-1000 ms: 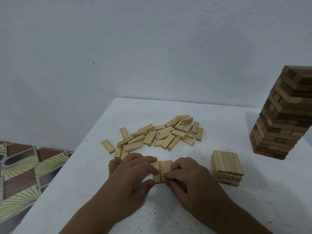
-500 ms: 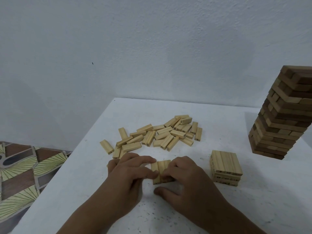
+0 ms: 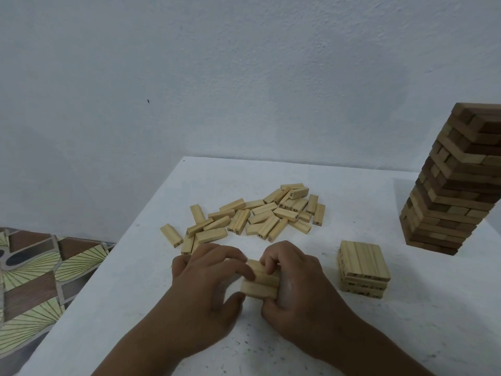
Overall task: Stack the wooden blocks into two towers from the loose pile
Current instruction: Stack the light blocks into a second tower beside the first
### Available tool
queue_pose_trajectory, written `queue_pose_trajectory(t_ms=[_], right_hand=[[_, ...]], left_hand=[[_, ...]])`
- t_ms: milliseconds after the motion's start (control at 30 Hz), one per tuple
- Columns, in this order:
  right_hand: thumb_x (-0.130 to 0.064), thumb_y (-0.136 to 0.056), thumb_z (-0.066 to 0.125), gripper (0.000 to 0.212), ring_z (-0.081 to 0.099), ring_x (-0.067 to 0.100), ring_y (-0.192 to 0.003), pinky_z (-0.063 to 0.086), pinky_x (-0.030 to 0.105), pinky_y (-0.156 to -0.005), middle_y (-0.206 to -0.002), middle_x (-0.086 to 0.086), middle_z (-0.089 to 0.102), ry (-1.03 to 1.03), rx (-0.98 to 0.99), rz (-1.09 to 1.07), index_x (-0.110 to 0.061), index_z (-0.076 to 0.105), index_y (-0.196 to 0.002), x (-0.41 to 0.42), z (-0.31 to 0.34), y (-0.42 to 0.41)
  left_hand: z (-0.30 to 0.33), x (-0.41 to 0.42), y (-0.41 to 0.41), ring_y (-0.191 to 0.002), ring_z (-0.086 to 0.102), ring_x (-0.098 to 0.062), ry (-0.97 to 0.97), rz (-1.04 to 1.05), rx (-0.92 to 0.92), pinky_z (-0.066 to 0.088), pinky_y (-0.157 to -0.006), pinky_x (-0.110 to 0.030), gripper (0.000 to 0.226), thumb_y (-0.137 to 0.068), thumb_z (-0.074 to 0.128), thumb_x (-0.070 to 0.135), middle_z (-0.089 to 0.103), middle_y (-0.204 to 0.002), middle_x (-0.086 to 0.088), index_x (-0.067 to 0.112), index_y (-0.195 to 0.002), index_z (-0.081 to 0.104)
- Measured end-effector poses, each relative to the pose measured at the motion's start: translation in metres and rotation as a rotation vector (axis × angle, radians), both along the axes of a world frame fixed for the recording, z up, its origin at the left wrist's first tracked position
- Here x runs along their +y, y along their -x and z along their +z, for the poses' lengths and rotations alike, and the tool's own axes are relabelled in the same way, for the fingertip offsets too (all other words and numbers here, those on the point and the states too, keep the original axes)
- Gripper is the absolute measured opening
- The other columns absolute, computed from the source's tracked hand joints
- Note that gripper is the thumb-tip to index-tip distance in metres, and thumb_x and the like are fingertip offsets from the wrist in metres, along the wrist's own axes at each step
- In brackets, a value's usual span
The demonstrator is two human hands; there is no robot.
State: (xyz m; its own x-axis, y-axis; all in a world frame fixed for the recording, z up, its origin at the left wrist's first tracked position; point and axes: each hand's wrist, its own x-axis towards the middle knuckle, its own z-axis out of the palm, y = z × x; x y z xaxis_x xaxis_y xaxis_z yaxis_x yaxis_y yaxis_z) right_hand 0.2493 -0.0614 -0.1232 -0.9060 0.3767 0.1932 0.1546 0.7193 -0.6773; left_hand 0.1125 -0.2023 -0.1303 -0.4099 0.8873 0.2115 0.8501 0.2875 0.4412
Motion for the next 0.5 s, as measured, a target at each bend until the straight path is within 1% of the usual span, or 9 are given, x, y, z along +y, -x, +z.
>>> queue_pose_trajectory(t_ms=[67,167,233,333,400,500], right_hand=[[-0.020,-0.072,0.063,0.037,0.041,0.005,-0.100,0.046,0.030,-0.079,-0.104,-0.017,0.045,0.019,-0.008,0.025,-0.035,0.038,-0.094,0.002,0.002,-0.002],[-0.021,-0.073,0.064,0.040,0.042,0.006,-0.105,0.046,0.031,-0.082,-0.109,-0.018,0.045,-0.001,-0.010,0.066,-0.037,0.037,-0.097,0.006,0.005,-0.005],[-0.025,-0.074,0.064,0.041,0.040,0.004,-0.107,0.045,0.026,-0.083,-0.111,-0.021,0.042,-0.059,-0.020,0.086,-0.039,0.035,-0.100,0.008,0.005,-0.006],[-0.037,-0.076,0.063,0.041,0.036,-0.001,-0.104,0.039,0.015,-0.081,-0.104,-0.024,0.040,-0.171,-0.064,0.070,-0.041,0.033,-0.103,0.011,0.008,-0.008],[-0.040,-0.077,0.062,0.039,0.035,-0.003,-0.101,0.035,0.013,-0.077,-0.100,-0.024,0.041,-0.186,-0.077,0.050,-0.041,0.032,-0.102,0.012,0.009,-0.008],[-0.041,-0.078,0.060,0.036,0.035,-0.004,-0.100,0.033,0.012,-0.073,-0.097,-0.023,0.042,-0.199,-0.054,0.038,-0.040,0.032,-0.100,0.010,0.008,-0.007]], left_hand=[[0.000,0.000,0.000,-0.126,0.033,0.009,0.032,-0.022,-0.002,0.030,-0.096,-0.038,0.030,-0.075,0.069,0.042,0.044,-0.123,0.043,0.049,-0.101,0.057],[0.001,0.000,-0.001,-0.124,0.033,0.012,0.029,-0.017,-0.026,0.027,-0.096,-0.038,0.029,-0.073,0.071,0.046,0.046,-0.120,0.045,0.048,-0.098,0.057],[0.001,0.001,-0.002,-0.122,0.037,0.011,0.008,0.005,-0.040,0.027,-0.097,-0.036,0.030,-0.071,0.072,0.045,0.049,-0.116,0.044,0.045,-0.096,0.057],[0.001,-0.001,-0.002,-0.121,0.042,0.008,-0.022,0.013,-0.059,0.026,-0.099,-0.034,0.035,-0.069,0.072,0.043,0.051,-0.115,0.041,0.046,-0.097,0.051],[0.000,-0.002,-0.002,-0.122,0.041,0.009,-0.027,0.014,-0.087,0.024,-0.101,-0.031,0.039,-0.072,0.075,0.041,0.052,-0.117,0.038,0.046,-0.098,0.047],[-0.001,-0.003,-0.003,-0.122,0.038,0.011,-0.051,0.015,-0.123,0.021,-0.103,-0.023,0.044,-0.075,0.078,0.039,0.051,-0.119,0.038,0.048,-0.101,0.043]])
